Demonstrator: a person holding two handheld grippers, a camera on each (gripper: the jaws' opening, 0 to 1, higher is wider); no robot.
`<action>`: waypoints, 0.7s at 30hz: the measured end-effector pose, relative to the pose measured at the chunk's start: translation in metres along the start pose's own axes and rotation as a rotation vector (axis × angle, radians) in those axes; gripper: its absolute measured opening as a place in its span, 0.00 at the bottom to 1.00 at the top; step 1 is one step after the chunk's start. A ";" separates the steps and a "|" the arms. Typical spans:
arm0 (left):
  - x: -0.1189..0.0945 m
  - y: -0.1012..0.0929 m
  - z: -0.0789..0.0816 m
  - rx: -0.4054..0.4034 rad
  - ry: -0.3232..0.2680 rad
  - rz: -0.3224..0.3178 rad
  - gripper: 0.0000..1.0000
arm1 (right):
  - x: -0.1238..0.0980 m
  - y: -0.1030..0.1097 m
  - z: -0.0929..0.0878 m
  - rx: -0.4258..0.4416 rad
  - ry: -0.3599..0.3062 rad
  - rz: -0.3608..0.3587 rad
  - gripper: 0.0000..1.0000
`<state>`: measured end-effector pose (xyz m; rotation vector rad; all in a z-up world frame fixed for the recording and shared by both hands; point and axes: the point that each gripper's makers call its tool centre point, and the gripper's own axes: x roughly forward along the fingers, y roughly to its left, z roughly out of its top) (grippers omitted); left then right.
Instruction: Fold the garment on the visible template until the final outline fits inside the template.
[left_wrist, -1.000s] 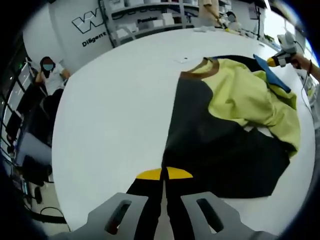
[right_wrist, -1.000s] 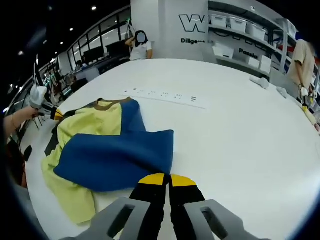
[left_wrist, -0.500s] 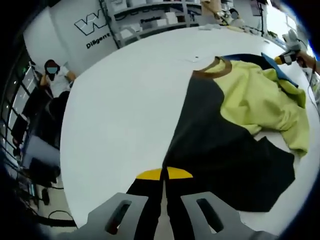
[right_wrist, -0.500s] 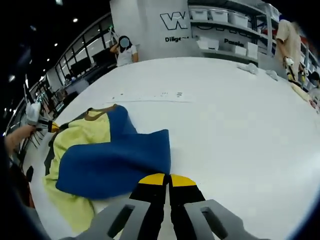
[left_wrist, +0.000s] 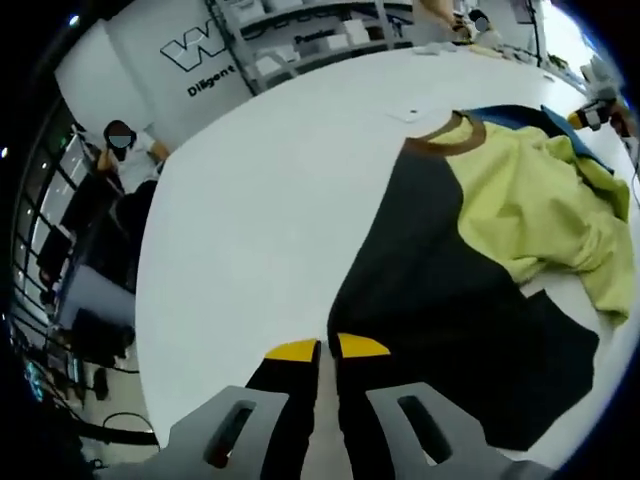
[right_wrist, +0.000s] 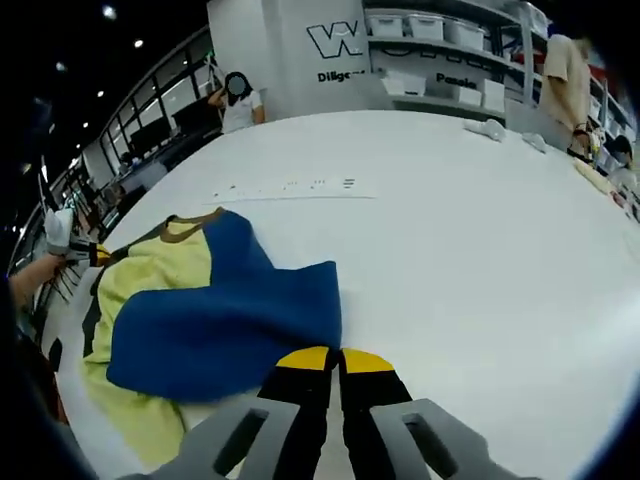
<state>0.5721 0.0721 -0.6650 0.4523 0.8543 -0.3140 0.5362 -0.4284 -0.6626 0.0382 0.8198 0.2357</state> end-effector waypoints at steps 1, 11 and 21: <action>-0.002 0.001 -0.001 -0.021 -0.004 0.002 0.11 | -0.001 0.000 0.001 -0.002 -0.003 0.000 0.00; -0.036 -0.020 -0.006 -0.109 -0.041 -0.070 0.40 | -0.022 0.033 0.018 -0.028 -0.086 0.097 0.29; -0.057 -0.058 -0.001 -0.096 -0.099 -0.115 0.69 | -0.041 0.092 0.012 -0.176 -0.097 0.226 0.62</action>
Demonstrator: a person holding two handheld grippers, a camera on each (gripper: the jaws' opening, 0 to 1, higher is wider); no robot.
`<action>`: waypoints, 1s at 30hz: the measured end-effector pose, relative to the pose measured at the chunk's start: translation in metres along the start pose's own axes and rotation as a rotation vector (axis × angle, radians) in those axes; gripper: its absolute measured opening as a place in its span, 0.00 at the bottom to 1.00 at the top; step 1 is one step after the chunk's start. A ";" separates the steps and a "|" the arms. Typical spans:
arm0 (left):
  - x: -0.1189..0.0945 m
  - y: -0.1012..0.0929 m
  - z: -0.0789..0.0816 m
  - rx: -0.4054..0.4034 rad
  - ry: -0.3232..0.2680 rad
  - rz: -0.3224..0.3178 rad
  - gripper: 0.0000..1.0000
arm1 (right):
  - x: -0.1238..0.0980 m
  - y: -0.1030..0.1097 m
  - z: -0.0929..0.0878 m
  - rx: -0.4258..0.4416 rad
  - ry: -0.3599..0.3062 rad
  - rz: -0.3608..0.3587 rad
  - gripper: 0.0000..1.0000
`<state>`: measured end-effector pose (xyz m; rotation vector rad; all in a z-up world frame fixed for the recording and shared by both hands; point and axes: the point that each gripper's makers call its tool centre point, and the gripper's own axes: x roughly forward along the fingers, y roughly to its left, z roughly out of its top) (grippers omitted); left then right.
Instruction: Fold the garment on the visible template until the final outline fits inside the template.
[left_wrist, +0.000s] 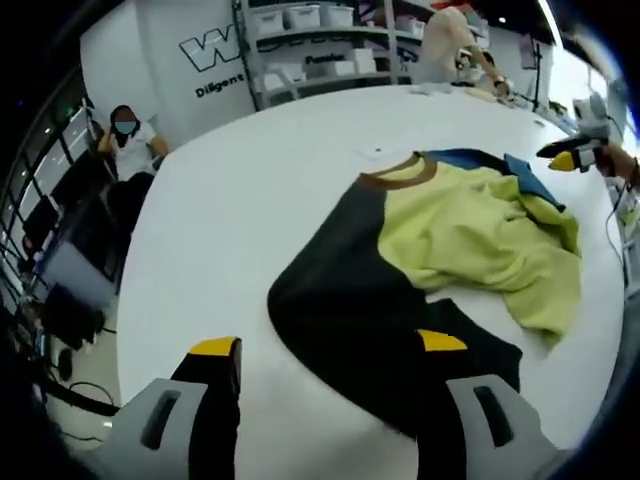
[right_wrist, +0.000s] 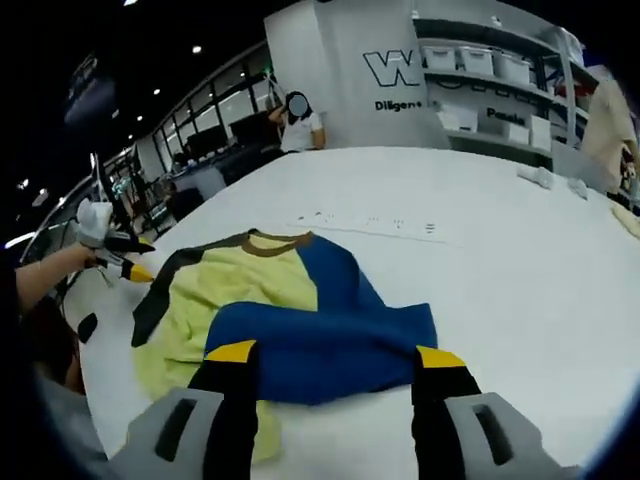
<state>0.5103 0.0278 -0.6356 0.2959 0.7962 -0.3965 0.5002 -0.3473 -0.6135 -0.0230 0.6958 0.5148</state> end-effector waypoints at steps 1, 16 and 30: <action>-0.002 -0.008 0.001 0.002 -0.009 -0.012 0.71 | 0.000 0.006 -0.001 -0.013 0.002 0.008 0.63; -0.005 -0.061 0.005 -0.065 -0.090 -0.032 0.70 | 0.013 0.067 -0.019 -0.141 0.034 0.122 0.49; 0.020 -0.049 0.001 -0.112 -0.116 0.036 0.26 | 0.026 0.079 -0.030 -0.206 0.045 0.097 0.11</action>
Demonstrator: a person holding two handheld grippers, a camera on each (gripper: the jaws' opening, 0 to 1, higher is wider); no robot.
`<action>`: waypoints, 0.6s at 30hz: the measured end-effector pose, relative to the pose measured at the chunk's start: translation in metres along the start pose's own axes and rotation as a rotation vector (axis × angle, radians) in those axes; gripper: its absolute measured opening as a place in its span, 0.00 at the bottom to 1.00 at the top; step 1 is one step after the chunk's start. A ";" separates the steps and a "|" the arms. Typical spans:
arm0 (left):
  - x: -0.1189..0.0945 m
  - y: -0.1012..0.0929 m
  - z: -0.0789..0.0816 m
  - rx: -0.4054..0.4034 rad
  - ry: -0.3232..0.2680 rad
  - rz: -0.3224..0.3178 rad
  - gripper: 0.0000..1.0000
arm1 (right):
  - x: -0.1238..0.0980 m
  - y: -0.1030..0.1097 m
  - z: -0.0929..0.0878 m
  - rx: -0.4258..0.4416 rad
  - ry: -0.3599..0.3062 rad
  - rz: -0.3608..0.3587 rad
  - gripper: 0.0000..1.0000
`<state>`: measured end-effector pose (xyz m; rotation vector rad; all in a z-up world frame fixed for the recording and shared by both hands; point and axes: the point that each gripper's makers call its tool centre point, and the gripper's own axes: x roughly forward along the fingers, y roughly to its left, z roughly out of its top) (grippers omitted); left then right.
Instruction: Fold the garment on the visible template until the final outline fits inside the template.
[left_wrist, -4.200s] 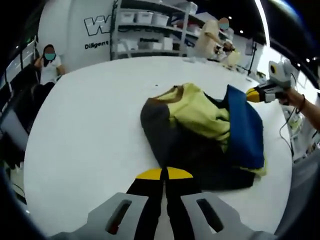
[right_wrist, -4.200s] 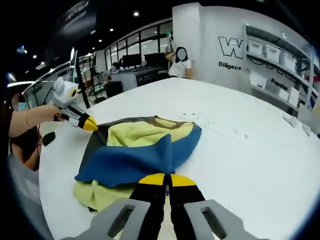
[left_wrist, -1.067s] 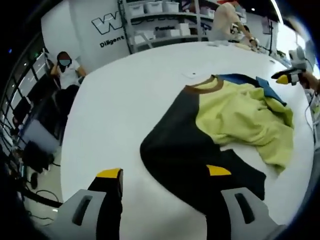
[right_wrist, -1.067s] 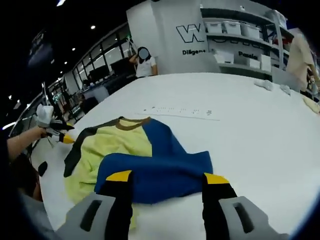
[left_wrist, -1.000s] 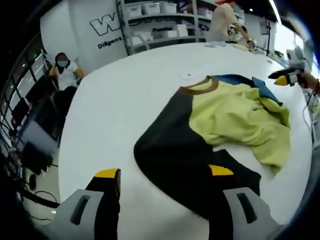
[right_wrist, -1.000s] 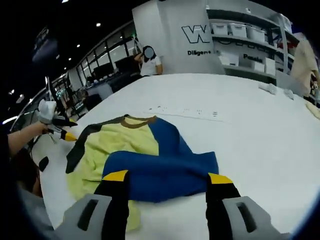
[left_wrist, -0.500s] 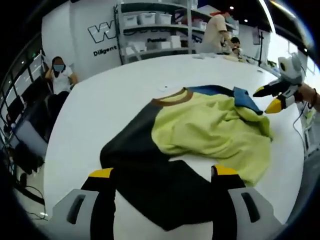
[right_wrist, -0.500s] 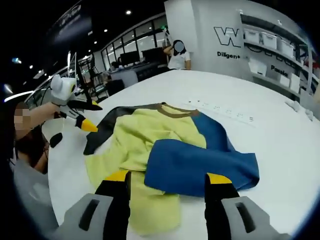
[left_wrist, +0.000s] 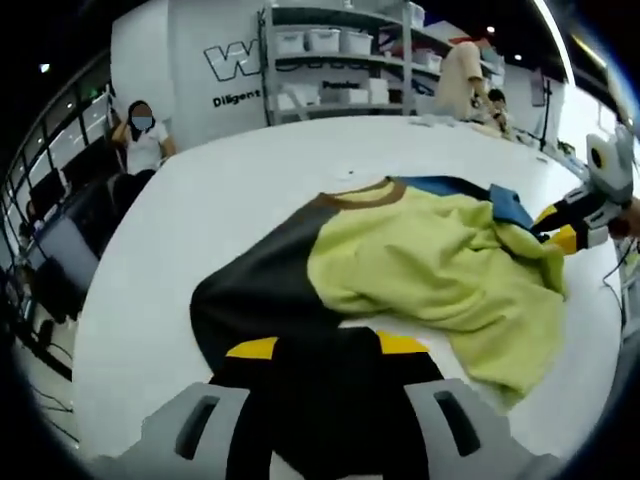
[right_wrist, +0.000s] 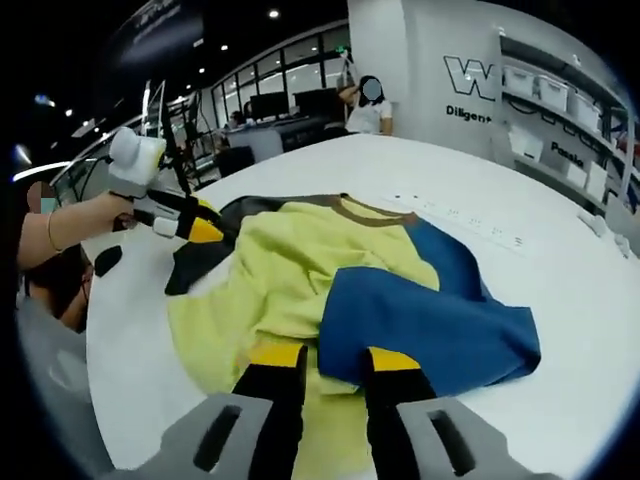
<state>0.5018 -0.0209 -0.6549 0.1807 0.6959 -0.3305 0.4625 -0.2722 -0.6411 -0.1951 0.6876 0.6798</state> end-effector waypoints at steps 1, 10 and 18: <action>0.001 0.001 -0.001 0.006 0.006 0.008 0.23 | 0.000 -0.001 -0.001 -0.022 0.004 -0.009 0.09; 0.003 0.008 -0.012 0.053 0.049 0.021 0.01 | 0.001 -0.003 0.000 -0.070 0.008 -0.019 0.00; -0.004 0.011 -0.015 0.105 0.065 0.036 0.00 | -0.011 -0.014 0.007 -0.044 -0.027 -0.043 0.00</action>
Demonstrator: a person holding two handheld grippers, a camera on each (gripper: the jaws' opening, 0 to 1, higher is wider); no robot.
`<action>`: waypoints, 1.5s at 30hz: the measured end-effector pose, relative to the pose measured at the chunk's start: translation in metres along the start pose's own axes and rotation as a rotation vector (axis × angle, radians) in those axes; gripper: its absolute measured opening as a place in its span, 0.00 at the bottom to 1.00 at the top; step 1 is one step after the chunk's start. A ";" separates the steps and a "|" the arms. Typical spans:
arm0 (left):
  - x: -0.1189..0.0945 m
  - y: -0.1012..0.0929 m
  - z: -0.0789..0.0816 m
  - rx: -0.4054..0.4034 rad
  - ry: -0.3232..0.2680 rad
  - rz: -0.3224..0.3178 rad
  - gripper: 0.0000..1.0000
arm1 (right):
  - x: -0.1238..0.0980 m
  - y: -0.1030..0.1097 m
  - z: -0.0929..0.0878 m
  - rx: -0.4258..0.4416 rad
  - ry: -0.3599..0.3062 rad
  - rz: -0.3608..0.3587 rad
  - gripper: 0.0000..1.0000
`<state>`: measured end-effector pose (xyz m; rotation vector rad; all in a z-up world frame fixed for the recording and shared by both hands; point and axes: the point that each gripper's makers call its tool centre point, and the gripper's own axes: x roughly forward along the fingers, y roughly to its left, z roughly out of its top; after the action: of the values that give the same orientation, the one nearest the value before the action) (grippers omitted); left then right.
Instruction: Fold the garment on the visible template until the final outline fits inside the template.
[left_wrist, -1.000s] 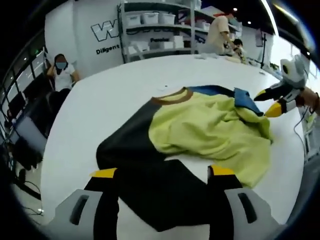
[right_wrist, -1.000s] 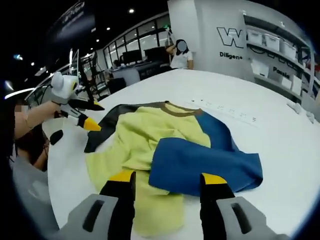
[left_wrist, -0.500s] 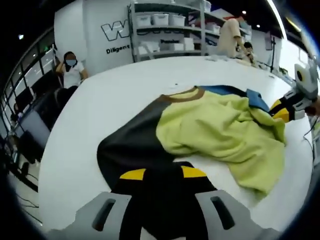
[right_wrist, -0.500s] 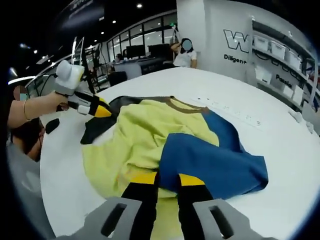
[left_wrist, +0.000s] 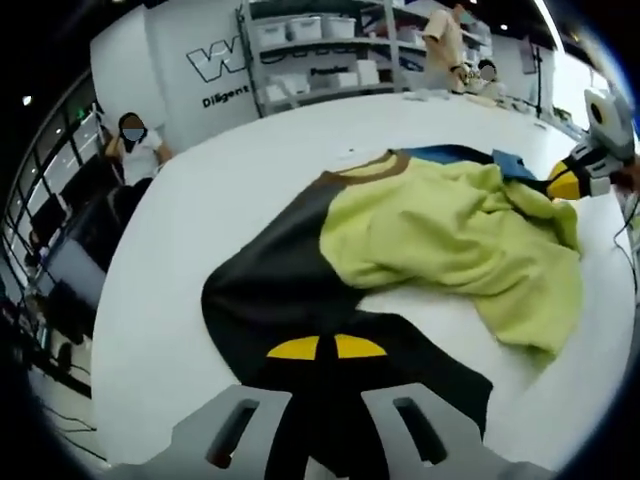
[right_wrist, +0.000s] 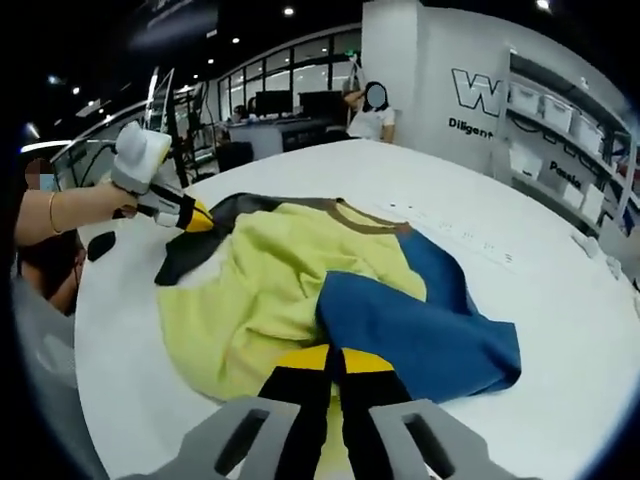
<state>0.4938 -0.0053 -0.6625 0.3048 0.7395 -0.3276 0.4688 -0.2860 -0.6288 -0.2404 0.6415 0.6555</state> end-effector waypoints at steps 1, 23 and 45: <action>-0.001 0.001 -0.001 0.001 0.002 0.001 0.00 | -0.003 -0.005 0.000 0.006 -0.002 -0.009 0.00; -0.009 0.041 -0.018 0.006 0.052 0.047 0.00 | -0.073 -0.153 -0.047 0.302 0.012 -0.414 0.00; -0.005 0.075 -0.024 0.009 0.085 0.116 0.00 | -0.123 -0.235 -0.101 0.744 -0.094 -0.654 0.00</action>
<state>0.5059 0.0729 -0.6643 0.3707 0.8003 -0.2096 0.4947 -0.5687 -0.6287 0.2715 0.6288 -0.2184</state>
